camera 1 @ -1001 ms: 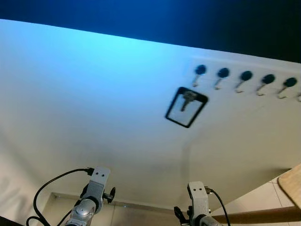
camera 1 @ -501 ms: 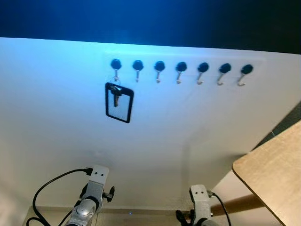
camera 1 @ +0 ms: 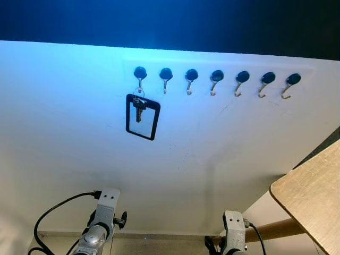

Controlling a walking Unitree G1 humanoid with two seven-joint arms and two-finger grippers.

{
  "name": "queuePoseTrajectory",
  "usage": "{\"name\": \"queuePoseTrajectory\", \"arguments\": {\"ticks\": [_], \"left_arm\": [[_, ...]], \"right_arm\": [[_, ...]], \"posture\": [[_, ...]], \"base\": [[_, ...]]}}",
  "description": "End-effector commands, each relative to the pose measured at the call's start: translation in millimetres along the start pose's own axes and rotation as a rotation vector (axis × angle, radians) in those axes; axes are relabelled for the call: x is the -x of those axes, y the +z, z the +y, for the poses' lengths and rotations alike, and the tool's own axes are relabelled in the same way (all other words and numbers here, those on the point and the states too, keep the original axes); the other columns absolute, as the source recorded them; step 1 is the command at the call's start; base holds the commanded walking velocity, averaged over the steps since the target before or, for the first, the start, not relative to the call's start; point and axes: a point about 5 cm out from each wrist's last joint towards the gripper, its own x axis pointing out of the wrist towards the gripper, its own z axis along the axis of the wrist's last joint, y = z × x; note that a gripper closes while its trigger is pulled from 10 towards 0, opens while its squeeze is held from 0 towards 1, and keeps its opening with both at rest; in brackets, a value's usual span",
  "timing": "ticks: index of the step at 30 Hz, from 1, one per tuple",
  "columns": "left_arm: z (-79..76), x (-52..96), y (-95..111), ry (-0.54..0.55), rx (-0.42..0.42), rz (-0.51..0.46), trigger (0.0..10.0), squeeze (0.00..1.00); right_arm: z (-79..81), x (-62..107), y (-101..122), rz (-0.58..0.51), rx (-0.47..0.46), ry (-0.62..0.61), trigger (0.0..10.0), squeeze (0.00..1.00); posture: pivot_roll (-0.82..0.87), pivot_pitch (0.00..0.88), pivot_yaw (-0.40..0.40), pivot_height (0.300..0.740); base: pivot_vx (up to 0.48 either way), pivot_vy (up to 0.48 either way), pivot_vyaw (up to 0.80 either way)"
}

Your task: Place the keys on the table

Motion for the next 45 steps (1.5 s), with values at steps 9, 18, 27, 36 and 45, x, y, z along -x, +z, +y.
{"name": "queuePoseTrajectory", "arguments": {"ticks": [9, 18, 27, 36, 45], "left_arm": [[4.1, -0.8, 1, 0.009, 0.068, 0.008, 10.0, 0.00], [3.4, -2.3, 6, 0.007, 0.066, -0.003, 10.0, 0.00], [1.5, -5.3, 16, -0.005, 0.051, -0.039, 10.0, 0.00], [-0.8, -7.5, 23, -0.027, 0.011, -0.049, 10.0, 0.00], [-6.7, -9.1, 28, -0.049, -0.040, -0.068, 10.0, 0.00]], "right_arm": [[0.6, -1.1, 5, -0.020, -0.003, -0.005, 10.0, 0.00], [1.6, -1.7, 6, -0.020, 0.000, -0.003, 10.0, 0.00], [2.9, -2.0, 6, -0.016, 0.000, 0.000, 10.0, 0.00], [4.3, -1.2, 2, -0.009, -0.012, 0.000, 10.0, 0.00], [5.8, -3.5, 20, -0.104, 0.043, 0.035, 10.0, 0.00]], "posture": [[0.08, 0.000, -0.045, 0.740], [0.09, 0.000, -0.049, 0.740], [0.09, 0.000, -0.041, 0.740], [0.09, 0.000, -0.029, 0.740], [0.09, 0.000, -0.028, 0.740]], "base": [[-0.385, 0.000, 0.00], [-0.405, 0.000, 0.00], [-0.285, 0.000, 0.00], [0.000, 0.000, 0.00], [0.000, -0.267, 0.00]]}}
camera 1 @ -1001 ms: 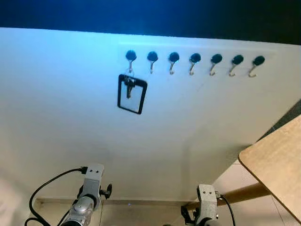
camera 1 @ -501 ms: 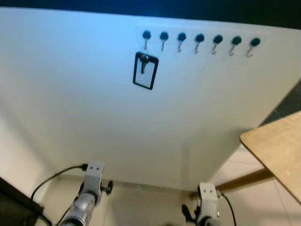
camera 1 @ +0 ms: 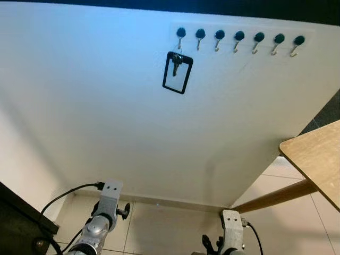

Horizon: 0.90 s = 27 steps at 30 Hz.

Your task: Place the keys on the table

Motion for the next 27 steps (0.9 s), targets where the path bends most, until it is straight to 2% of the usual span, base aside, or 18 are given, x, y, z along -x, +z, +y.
{"name": "queuePoseTrajectory", "arguments": {"ticks": [1, 3, 4, 5, 7, 8, 9, 11, 13, 15, 16, 17, 19, 20, 22, 23, 24, 27], "left_arm": [[-2.3, -0.8, 1, 0.007, 0.042, 0.002, 10.0, 0.00], [-1.1, -1.6, 3, 0.023, 0.043, -0.004, 10.0, 0.00], [2.1, -3.5, 12, 0.054, 0.058, -0.045, 10.0, 0.00], [2.1, -3.5, 12, 0.054, 0.058, -0.045, 10.0, 0.00], [9.1, -4.9, 28, 0.115, 0.036, -0.126, 10.0, 0.00], [11.4, -5.0, 33, 0.137, 0.029, -0.150, 10.0, 0.00], [11.4, -5.0, 33, 0.137, 0.029, -0.150, 10.0, 0.00], [18.6, -4.1, 50, 0.175, 0.058, -0.249, 10.0, 0.00], [22.6, -2.1, 65, 0.183, 0.085, -0.344, 10.0, 0.00], [21.4, -0.3, 79, 0.155, 0.107, -0.424, 10.0, 0.00], [21.4, -0.3, 79, 0.155, 0.107, -0.424, 10.0, 0.00], [19.2, 1.0, 87, 0.128, 0.095, -0.468, 10.0, 0.00], [11.5, 4.9, 102, 0.044, 0.022, -0.552, 10.0, 0.00], [11.5, 4.9, 102, 0.044, 0.022, -0.552, 10.0, 0.00], [0.7, 10.4, 116, -0.063, -0.072, -0.624, 10.0, 0.00], [0.7, 10.4, 116, -0.063, -0.072, -0.624, 10.0, 0.00], [-4.4, 14.0, 123, -0.103, -0.110, -0.659, 10.0, 0.00], [-5.6, 16.4, 129, -0.112, -0.117, -0.682, 10.0, 0.00]], "right_arm": [[0.2, -3.8, 24, -0.107, 0.065, 0.027, 10.0, 0.00], [2.2, -4.9, 33, -0.151, 0.086, 0.046, 10.0, 0.00], [7.2, -6.2, 56, -0.264, 0.115, 0.085, 10.0, 0.00], [7.2, -6.2, 56, -0.264, 0.115, 0.085, 10.0, 0.00], [19.5, -3.6, 94, -0.459, 0.197, 0.155, 10.0, 0.00], [23.8, -1.7, 105, -0.516, 0.226, 0.175, 10.0, 0.00], [23.8, -1.7, 105, -0.516, 0.226, 0.175, 10.0, 0.00], [39.4, 8.0, 144, -0.698, 0.275, 0.241, 10.0, 0.00], [52.5, 19.7, 175, -0.833, 0.308, 0.289, 10.0, 0.00], [62.8, 29.9, 196, -0.920, 0.348, 0.323, 10.0, 0.00], [62.8, 29.9, 196, -0.920, 0.348, 0.323, 10.0, 0.00], [67.6, 34.2, 206, -0.954, 0.370, 0.332, 10.0, 0.00], [76.3, 41.9, 224, -1.022, 0.414, 0.330, 10.0, 0.00], [76.3, 41.9, 224, -1.022, 0.414, 0.330, 10.0, 0.00], [86.6, 52.1, 246, -1.112, 0.460, 0.316, 10.0, 0.00], [86.6, 52.1, 246, -1.112, 0.460, 0.316, 10.0, 0.00], [92.4, 59.9, 257, -1.173, 0.483, 0.307, 10.0, 0.00], [98.1, 66.1, 267, -1.213, 0.483, 0.307, 10.0, 0.00]], "posture": [[0.09, 0.000, -0.027, 0.740], [0.09, 0.000, -0.027, 0.740], [0.08, 0.000, -0.025, 0.740], [0.08, 0.000, -0.025, 0.740], [0.08, 0.000, -0.019, 0.740], [0.08, 0.000, -0.019, 0.740], [0.08, 0.000, -0.019, 0.740], [0.07, 0.000, -0.016, 0.740], [0.07, 0.000, -0.016, 0.740], [0.07, 0.000, -0.019, 0.740], [0.07, 0.000, -0.019, 0.740], [0.07, 0.000, -0.020, 0.740], [0.07, 0.000, -0.025, 0.740], [0.07, 0.000, -0.025, 0.740], [0.07, 0.000, -0.028, 0.740], [0.07, 0.000, -0.028, 0.740], [0.07, 0.000, -0.030, 0.740], [0.07, 0.000, -0.033, 0.740]], "base": [[0.000, 0.000, 0.00], [0.000, 0.000, 0.00], [0.000, 0.000, 0.00], [0.000, 0.000, 0.00], [0.000, 0.000, 0.00], [0.000, 0.000, 0.00], [0.000, 0.000, 0.00], [0.000, 0.000, 0.00], [0.000, 0.000, 0.00], [0.000, 0.000, 0.00], [0.000, 0.000, 0.00], [0.000, 0.000, 0.00], [0.000, 0.000, 0.00], [0.000, 0.000, 0.00], [0.000, 0.000, 0.00], [0.000, 0.000, 0.00], [0.000, 0.000, 0.00], [0.000, 0.000, 0.00]]}}
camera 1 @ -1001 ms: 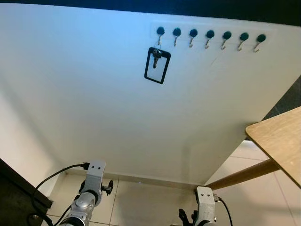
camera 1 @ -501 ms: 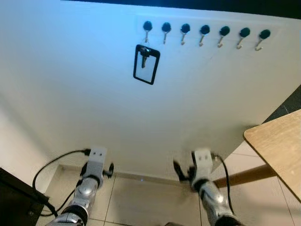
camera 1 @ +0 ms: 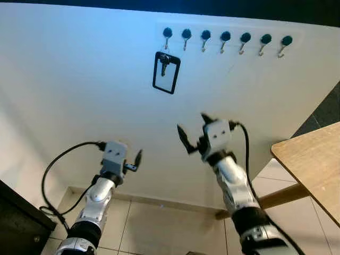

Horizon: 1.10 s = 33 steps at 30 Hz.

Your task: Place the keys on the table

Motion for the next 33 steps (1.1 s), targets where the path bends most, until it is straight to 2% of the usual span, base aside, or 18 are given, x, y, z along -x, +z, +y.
{"name": "queuePoseTrajectory", "arguments": {"ticks": [1, 5, 6, 7, 8, 13, 14, 17, 18, 19, 20, 22, 28, 30, 33], "left_arm": [[-2.0, 0.4, 2, -0.013, 0.000, -0.006, 10.0, 0.00], [-2.9, -3.1, 10, -0.016, 0.015, -0.029, 10.0, 0.00], [-2.6, -3.7, 13, -0.013, 0.020, -0.037, 10.0, 0.00], [-2.6, -3.7, 13, -0.013, 0.020, -0.037, 10.0, 0.00], [-0.4, -5.0, 19, 0.007, 0.018, -0.062, 10.0, 0.00], [1.2, -4.7, 26, 0.016, 0.003, -0.091, 10.0, 0.00], [2.3, -4.4, 32, 0.023, -0.027, -0.122, 10.0, 0.00], [3.1, -4.0, 34, 0.029, -0.039, -0.132, 10.0, 0.00], [3.8, -3.9, 36, 0.037, -0.044, -0.140, 10.0, 0.00], [4.2, -3.9, 37, 0.041, -0.045, -0.143, 10.0, 0.00], [4.6, -3.9, 38, 0.046, -0.045, -0.146, 10.0, 0.00], [4.8, -4.2, 39, 0.051, -0.042, -0.149, 10.0, 0.00], [5.9, -3.8, 47, 0.073, -0.027, -0.176, 10.0, 0.00], [5.3, -3.1, 54, 0.073, -0.018, -0.216, 10.0, 0.00], [5.1, -3.1, 62, 0.072, 0.007, -0.257, 10.0, 0.00]], "right_arm": [[1.9, -1.9, 3, -0.008, 0.008, 0.001, 10.0, 0.00], [1.1, -7.9, 8, -0.008, -0.009, -0.007, 10.0, 0.00], [0.9, -9.9, 9, -0.011, -0.010, -0.008, 10.0, 0.11], [0.9, -9.9, 9, -0.011, -0.010, -0.008, 10.0, 0.11], [0.2, -16.7, 14, -0.027, -0.018, -0.010, 10.0, 1.00], [-1.0, -24.8, 20, -0.048, -0.035, -0.021, 10.0, 1.00], [-2.3, -31.4, 26, -0.079, -0.080, -0.036, 10.0, 1.00], [-2.7, -34.8, 29, -0.097, -0.106, -0.041, 10.0, 1.00], [-3.9, -39.0, 32, -0.105, -0.108, -0.045, 10.0, 0.63], [-4.7, -41.5, 33, -0.108, -0.105, -0.047, 10.0, 0.63], [-5.7, -44.7, 34, -0.104, -0.106, -0.047, 10.0, 0.00], [-6.7, -47.9, 35, -0.098, -0.112, -0.045, 10.0, 0.00], [-10.6, -58.4, 33, -0.079, -0.205, -0.054, 10.0, 0.00], [-5.6, -63.4, 32, -0.064, -0.266, -0.001, 10.0, 0.00], [0.8, -66.3, 30, -0.043, -0.291, 0.052, 10.0, 0.00]], "posture": [[0.07, 0.000, -0.035, 0.740], [0.08, 0.011, -0.046, 0.740], [0.08, 0.011, -0.046, 0.740], [0.08, 0.011, -0.046, 0.740], [0.08, 0.021, -0.051, 0.740], [0.08, 0.028, -0.054, 0.740], [0.08, 0.030, -0.055, 0.740], [0.08, 0.035, -0.056, 0.740], [0.08, 0.035, -0.056, 0.740], [0.08, 0.035, -0.056, 0.740], [0.08, 0.035, -0.056, 0.740], [0.08, 0.035, -0.056, 0.740], [0.08, 0.043, -0.066, 0.740], [0.08, 0.044, -0.069, 0.740], [0.08, 0.044, -0.069, 0.740]], "base": [[0.000, 0.000, 0.00], [0.000, 0.000, 0.00], [0.000, 0.000, 0.00], [0.000, 0.000, 0.00], [0.000, 0.000, 0.00], [0.000, 0.000, 0.00], [0.000, 0.000, 0.00], [0.000, 0.000, 0.00], [0.000, 0.000, 0.00], [0.000, 0.000, 0.00], [0.000, 0.000, 0.00], [0.000, 0.000, 0.00], [0.000, 0.000, 0.00], [0.000, 0.000, 0.00], [0.000, 0.000, 0.00]]}}
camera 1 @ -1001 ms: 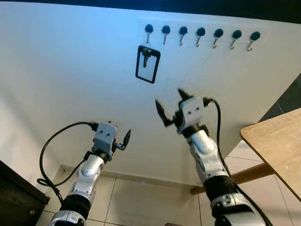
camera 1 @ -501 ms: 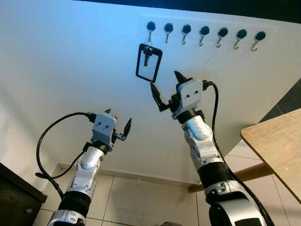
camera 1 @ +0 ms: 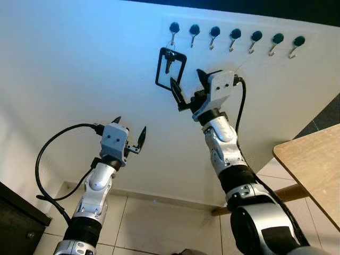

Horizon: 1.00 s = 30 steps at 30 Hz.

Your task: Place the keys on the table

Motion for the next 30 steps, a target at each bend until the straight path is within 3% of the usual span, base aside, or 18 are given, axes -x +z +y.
{"name": "queuePoseTrajectory", "arguments": {"ticks": [1, 17, 18, 20, 21, 22, 24, 30], "left_arm": [[-2.5, -0.4, 6, -0.001, 0.042, -0.033, 10.0, 0.00], [1.5, -1.5, 17, -0.004, 0.051, -0.070, 10.0, 0.00], [2.5, -1.6, 18, -0.001, 0.051, -0.072, 10.0, 0.00], [2.7, -1.6, 18, 0.000, 0.050, -0.073, 10.0, 0.00], [3.0, -1.6, 19, 0.000, 0.051, -0.075, 10.0, 0.00], [3.2, -1.7, 19, 0.000, 0.050, -0.077, 10.0, 0.00], [3.6, -1.8, 20, 0.000, 0.050, -0.080, 10.0, 0.00], [4.1, -1.7, 21, -0.003, 0.041, -0.081, 10.0, 0.00]], "right_arm": [[4.6, -1.1, -8, 0.053, -0.038, 0.039, 10.0, 0.00], [12.8, -10.8, -5, 0.041, -0.066, 0.155, 10.0, 0.00], [12.8, -12.4, -4, 0.039, -0.065, 0.169, 8.8, 0.00], [12.9, -12.7, -4, 0.038, -0.065, 0.173, 8.8, 0.00], [13.7, -13.5, -3, 0.037, -0.062, 0.183, 3.1, 0.00], [14.2, -14.2, -2, 0.037, -0.061, 0.190, 2.4, 0.00], [14.4, -15.4, -1, 0.036, -0.060, 0.196, 0.0, 0.00], [9.1, -17.1, -1, 0.037, -0.070, 0.152, 0.0, 0.00]], "posture": [[0.08, 0.044, -0.069, 0.740], [0.09, 0.052, -0.070, 0.740], [0.09, 0.054, -0.071, 0.740], [0.09, 0.054, -0.071, 0.740], [0.09, 0.056, -0.070, 0.740], [0.09, 0.056, -0.070, 0.740], [0.09, 0.057, -0.071, 0.740], [0.09, 0.056, -0.072, 0.740]], "base": [[0.000, 0.000, 0.00], [0.000, 0.000, 0.00], [0.000, 0.000, 0.00], [0.000, 0.000, 0.00], [0.000, 0.000, 0.00], [0.000, 0.000, 0.00], [0.000, 0.000, 0.00], [0.000, 0.000, 0.00]]}}
